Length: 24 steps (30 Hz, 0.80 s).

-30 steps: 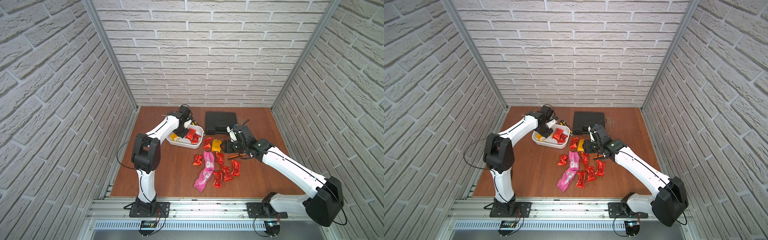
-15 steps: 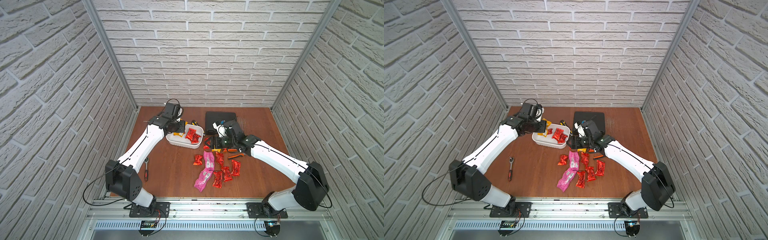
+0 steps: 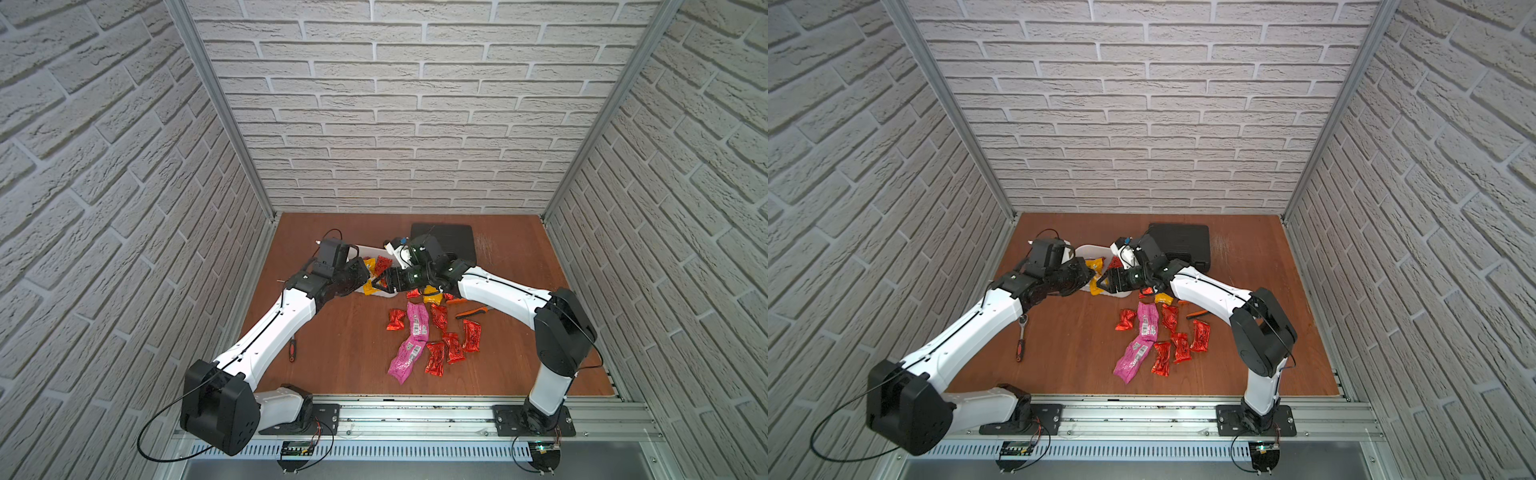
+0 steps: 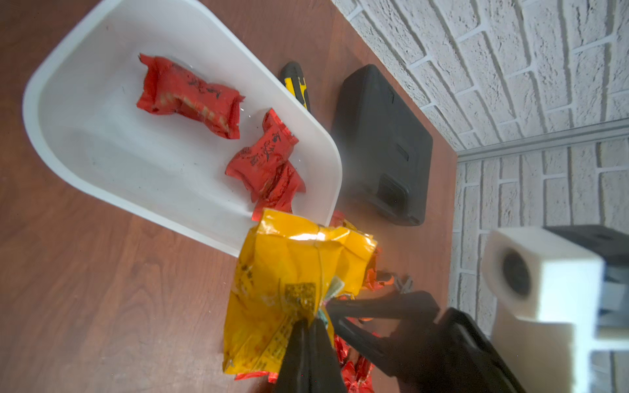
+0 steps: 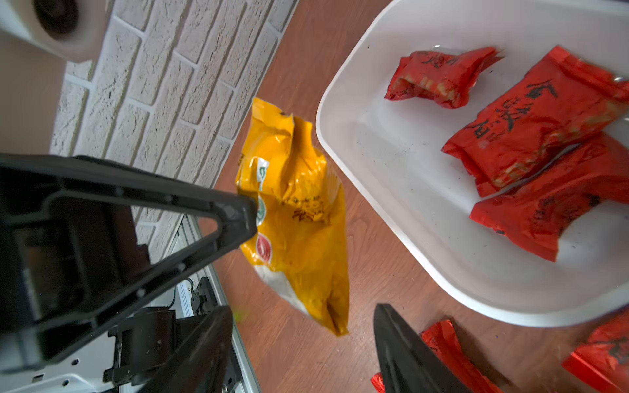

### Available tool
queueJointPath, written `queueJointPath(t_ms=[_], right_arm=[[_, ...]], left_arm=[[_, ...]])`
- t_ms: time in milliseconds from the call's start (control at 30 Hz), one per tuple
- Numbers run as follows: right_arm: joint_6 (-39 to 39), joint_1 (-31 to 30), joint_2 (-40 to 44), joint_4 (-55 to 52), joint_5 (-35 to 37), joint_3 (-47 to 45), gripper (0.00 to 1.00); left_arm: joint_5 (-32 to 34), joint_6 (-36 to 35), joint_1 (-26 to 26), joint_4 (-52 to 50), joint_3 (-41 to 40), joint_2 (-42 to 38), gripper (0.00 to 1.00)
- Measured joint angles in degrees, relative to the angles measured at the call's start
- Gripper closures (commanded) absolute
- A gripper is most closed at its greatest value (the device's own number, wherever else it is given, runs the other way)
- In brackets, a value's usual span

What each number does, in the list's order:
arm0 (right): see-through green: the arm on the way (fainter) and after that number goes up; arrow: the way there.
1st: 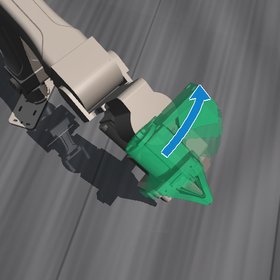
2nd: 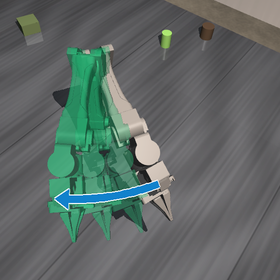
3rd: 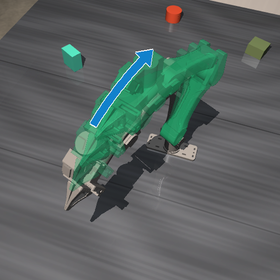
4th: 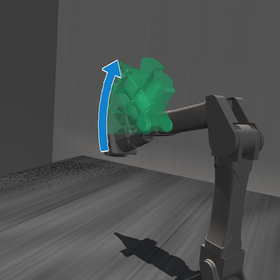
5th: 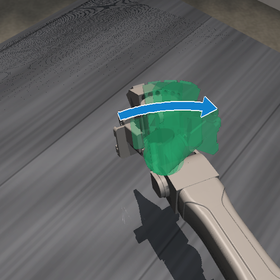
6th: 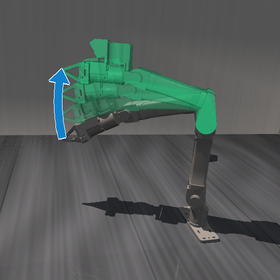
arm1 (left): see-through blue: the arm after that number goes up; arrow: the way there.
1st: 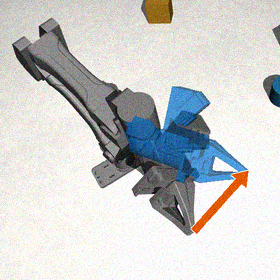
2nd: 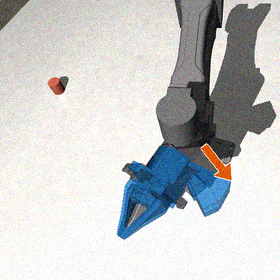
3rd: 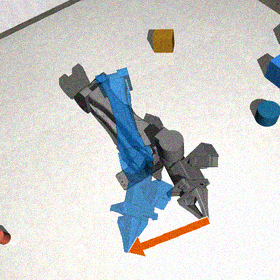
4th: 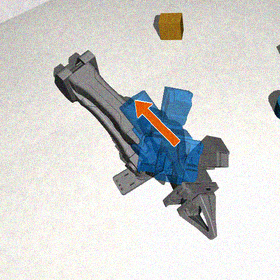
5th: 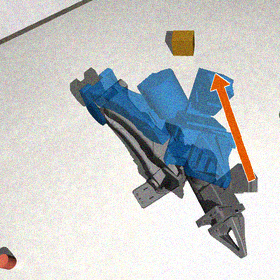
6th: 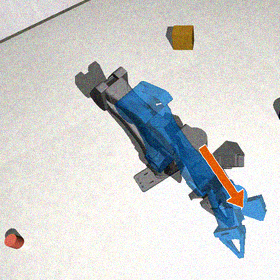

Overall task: Take the tea bags out of the storage box
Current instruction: Pick up the tea bag from the storage box, then place the tea bag at the center of the board.

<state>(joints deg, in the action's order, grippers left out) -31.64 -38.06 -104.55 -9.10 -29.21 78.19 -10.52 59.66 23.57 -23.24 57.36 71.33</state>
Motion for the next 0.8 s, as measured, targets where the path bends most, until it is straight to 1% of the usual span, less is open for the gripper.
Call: queueJointPath(t_ms=[33, 67, 133, 200, 267, 333, 367, 400, 433, 467, 500, 533, 600, 700, 800], right_arm=[[0.04, -0.04, -0.35, 0.13, -0.31, 0.0, 0.42], [-0.02, -0.11, -0.72, 0.22, -0.7, 0.0, 0.48], [0.04, -0.28, -1.01, 0.57, -1.57, 0.02, 0.61], [-0.07, -0.42, -1.01, 0.81, -2.32, 0.04, 0.77], [-0.11, -0.5, -1.03, 1.01, -2.86, 0.04, 0.87], [-0.11, -0.63, -1.03, 1.05, -3.41, 0.04, 0.9], [-0.13, -0.79, -1.03, 1.2, -3.58, 0.04, 0.92], [-0.15, -0.94, -1.03, 1.2, -3.63, 0.04, 0.93], [-0.11, -1.09, -1.01, 1.14, -3.72, 0.04, 0.93], [-0.09, -1.36, -0.98, 0.92, -3.61, 0.04, 0.94], [0.0, -1.64, -0.98, 0.37, -3.56, 0.02, 0.94], [0.15, -1.92, -0.92, -0.13, -3.5, 0.02, 0.95], [0.61, -2.82, -0.55, -1.44, -3.08, -0.39, 0.95], [1.92, -4.85, 0.92, -4.59, -2.14, -1.92, 0.95], [4.09, -7.74, 1.97, -8.68, -0.74, -3.04, 0.95]], left_arm=[[-0.07, 0.92, 0.09, 0.42, -0.55, -0.5, 1.0], [-0.09, 2.08, 0.24, 0.98, -1.11, -1.07, 1.0], [-0.15, 3.72, 0.37, 1.86, -1.81, -1.95, 1.0], [-0.09, 5.22, 0.5, 2.67, -2.23, -2.54, 1.0], [0.11, 6.4, 0.44, 2.99, -2.54, -3.04, 1.0], [0.28, 7.1, 0.46, 3.08, -2.73, -3.37, 1.0], [0.48, 7.32, 0.46, 3.02, -2.75, -3.5, 0.9], [0.83, 7.54, 0.46, 2.71, -2.75, -3.74, 0.69], [1.31, 7.48, 0.46, 2.27, -2.75, -4.07, 0.51], [2.38, 7.72, 0.46, 1.6, -2.73, -4.63, 0.36], [3.65, 7.72, 0.46, 0.37, -2.73, -5.42, 0.28], [5.2, 7.67, 0.46, -0.87, -2.69, -6.27, 0.24], [9.27, 7.65, 0.44, -4.57, -2.67, -8.74, 0.2], [15.19, 7.52, -0.57, -9.88, -2.67, -13.0, 0.2], [18.91, 7.45, -3.5, -13.25, -3.39, -17.14, 0.21]])
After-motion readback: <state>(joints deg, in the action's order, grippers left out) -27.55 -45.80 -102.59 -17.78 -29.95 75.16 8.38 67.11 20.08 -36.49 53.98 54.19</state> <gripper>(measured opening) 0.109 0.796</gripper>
